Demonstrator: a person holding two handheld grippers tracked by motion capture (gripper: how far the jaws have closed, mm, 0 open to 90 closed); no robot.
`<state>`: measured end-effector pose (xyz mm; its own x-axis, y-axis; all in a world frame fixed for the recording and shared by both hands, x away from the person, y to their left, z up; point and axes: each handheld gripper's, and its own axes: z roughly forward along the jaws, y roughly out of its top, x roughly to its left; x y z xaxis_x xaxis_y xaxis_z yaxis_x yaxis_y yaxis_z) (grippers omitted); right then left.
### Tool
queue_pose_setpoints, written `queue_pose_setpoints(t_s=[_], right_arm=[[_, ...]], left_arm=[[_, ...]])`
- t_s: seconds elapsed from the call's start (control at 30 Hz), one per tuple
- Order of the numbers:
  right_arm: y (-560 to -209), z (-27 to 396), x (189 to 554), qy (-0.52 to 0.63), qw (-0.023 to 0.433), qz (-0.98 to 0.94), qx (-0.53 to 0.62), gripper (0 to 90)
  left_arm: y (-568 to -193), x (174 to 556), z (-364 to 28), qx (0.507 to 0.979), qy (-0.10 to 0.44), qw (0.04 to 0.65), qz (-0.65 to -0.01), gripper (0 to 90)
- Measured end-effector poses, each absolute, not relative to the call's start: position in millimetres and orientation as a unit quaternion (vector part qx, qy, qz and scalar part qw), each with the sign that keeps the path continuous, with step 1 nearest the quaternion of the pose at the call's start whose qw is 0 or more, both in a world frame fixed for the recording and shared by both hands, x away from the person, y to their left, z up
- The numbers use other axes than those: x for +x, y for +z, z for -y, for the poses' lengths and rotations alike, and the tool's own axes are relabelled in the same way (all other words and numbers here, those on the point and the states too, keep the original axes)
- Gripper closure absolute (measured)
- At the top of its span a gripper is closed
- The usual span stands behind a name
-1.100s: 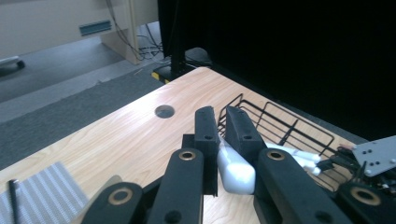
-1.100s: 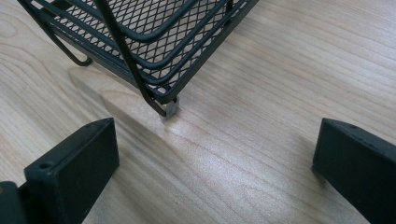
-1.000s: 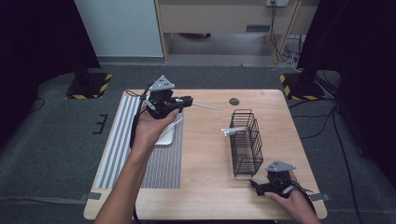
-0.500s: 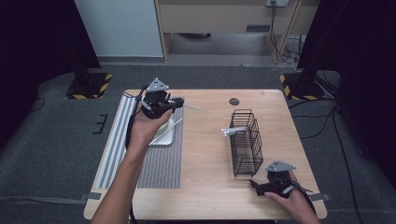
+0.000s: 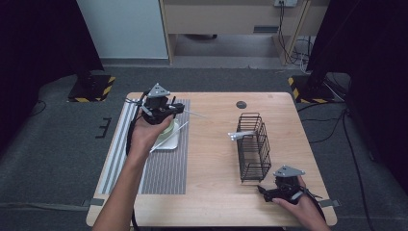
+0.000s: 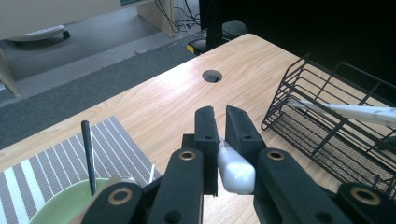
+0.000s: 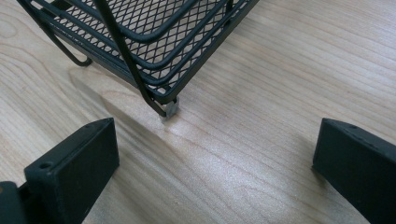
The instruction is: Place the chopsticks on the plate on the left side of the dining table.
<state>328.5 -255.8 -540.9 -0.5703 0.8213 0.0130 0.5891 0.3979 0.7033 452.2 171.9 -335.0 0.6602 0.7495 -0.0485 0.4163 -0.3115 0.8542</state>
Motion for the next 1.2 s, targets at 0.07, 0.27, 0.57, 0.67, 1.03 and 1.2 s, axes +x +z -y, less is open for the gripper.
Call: queue_pose_setpoints(t_s=[0.07, 0.27, 0.57, 0.67, 1.03, 1.2], right_arm=[[-540.9, 255.8, 328.5, 0.34, 0.171, -0.819, 0.431, 0.3], [-540.9, 255.8, 328.5, 0.34, 0.171, -0.818, 0.431, 0.3], [-540.9, 255.8, 328.5, 0.34, 0.171, -0.818, 0.431, 0.3], [-540.9, 255.8, 328.5, 0.34, 0.171, -0.818, 0.431, 0.3], [-540.9, 255.8, 328.4, 0.34, 0.171, -0.818, 0.431, 0.3], [-540.9, 255.8, 328.5, 0.34, 0.171, -0.818, 0.431, 0.3]], left_arm=[[-337.3, 452.7, -172.8, 0.79, 0.184, 0.451, -0.371, 83.1], [-346.2, 454.9, -178.3, 0.79, 0.18, 0.446, -0.381, 83.1], [-351.2, 455.8, -187.5, 0.786, 0.18, 0.444, -0.39, 83.1], [-354.1, 456.1, -190.2, 0.787, 0.179, 0.441, -0.393, 83.1], [-364.6, 456.8, -198.8, 0.786, 0.179, 0.433, -0.403, 83.1], [-365.7, 457.0, -202.8, 0.783, 0.183, 0.433, -0.407, 83.1]])
